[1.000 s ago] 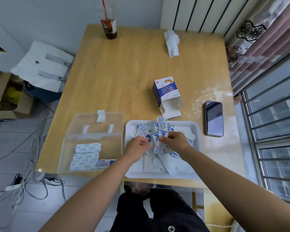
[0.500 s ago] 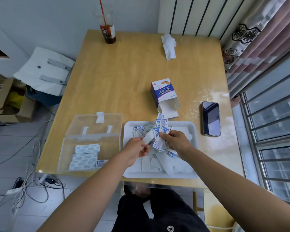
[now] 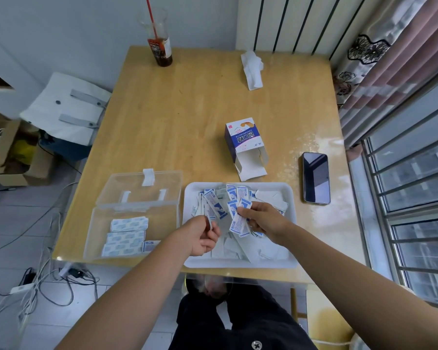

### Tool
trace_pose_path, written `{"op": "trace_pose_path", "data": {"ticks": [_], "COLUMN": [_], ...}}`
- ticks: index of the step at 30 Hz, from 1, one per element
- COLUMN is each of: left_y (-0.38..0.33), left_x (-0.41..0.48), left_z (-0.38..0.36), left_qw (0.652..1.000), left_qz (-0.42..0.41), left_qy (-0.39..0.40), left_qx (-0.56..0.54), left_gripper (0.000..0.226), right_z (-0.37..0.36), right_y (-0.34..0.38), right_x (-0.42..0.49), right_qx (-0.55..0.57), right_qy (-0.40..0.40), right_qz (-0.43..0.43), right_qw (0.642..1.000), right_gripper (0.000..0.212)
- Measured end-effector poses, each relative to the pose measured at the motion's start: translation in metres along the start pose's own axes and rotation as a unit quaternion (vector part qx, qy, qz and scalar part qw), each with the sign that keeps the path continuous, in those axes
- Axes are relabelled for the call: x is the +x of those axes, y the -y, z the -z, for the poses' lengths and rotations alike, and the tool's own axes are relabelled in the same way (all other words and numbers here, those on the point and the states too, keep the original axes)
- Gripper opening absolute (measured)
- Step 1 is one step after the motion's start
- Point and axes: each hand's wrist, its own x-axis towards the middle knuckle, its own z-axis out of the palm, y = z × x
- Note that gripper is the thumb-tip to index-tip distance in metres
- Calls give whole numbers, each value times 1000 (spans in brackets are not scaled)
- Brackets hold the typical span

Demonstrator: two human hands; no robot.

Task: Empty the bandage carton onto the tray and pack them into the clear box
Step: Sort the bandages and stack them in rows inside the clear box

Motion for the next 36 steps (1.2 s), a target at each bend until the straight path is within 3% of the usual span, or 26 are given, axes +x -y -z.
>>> {"op": "trace_pose_path", "data": {"ticks": [5, 9, 13, 15, 17, 20, 24, 26, 31, 36], "left_y": [1, 0, 0, -1, -2, -6, 0, 3, -2, -1], "left_x": [6, -3, -20, -25, -26, -18, -17, -20, -22, -16], "left_z": [2, 1, 2, 1, -2, -9, -23, -32, -38, -26], "left_qw": [1000, 994, 980, 966, 951, 943, 975, 974, 960, 955], "left_qz": [-15, -65, -75, -82, -142, -251, -221, -225, -263, -281], "left_qy": [-16, -80, -121, -135, -166, -149, 13, 8, -37, -87], "left_qx": [-15, -23, 135, 206, 220, 160, 15, -29, -87, -31], "left_gripper": [38, 52, 59, 48, 39, 44, 46, 40, 30, 31], "right_z": [5, 6, 3, -2, -6, -9, -11, -12, -10, -12], "right_y": [-3, -2, 0, 2, 5, 7, 7, 8, 5, 2], "right_x": [1, 1, 4, 4, 0, -5, -4, -5, -3, 0], "right_qx": [21, 37, 57, 58, 43, 5, -61, -74, -23, 30], "right_qy": [28, 40, 54, 61, 75, 103, 153, 144, 24, -23], "right_qz": [0, -1, 2, 3, 4, -7, -27, -30, 22, 61], "right_qw": [999, 999, 997, 996, 996, 995, 986, 986, 999, 997], "right_gripper": [12, 12, 13, 12, 14, 22, 13, 14, 15, 18]}}
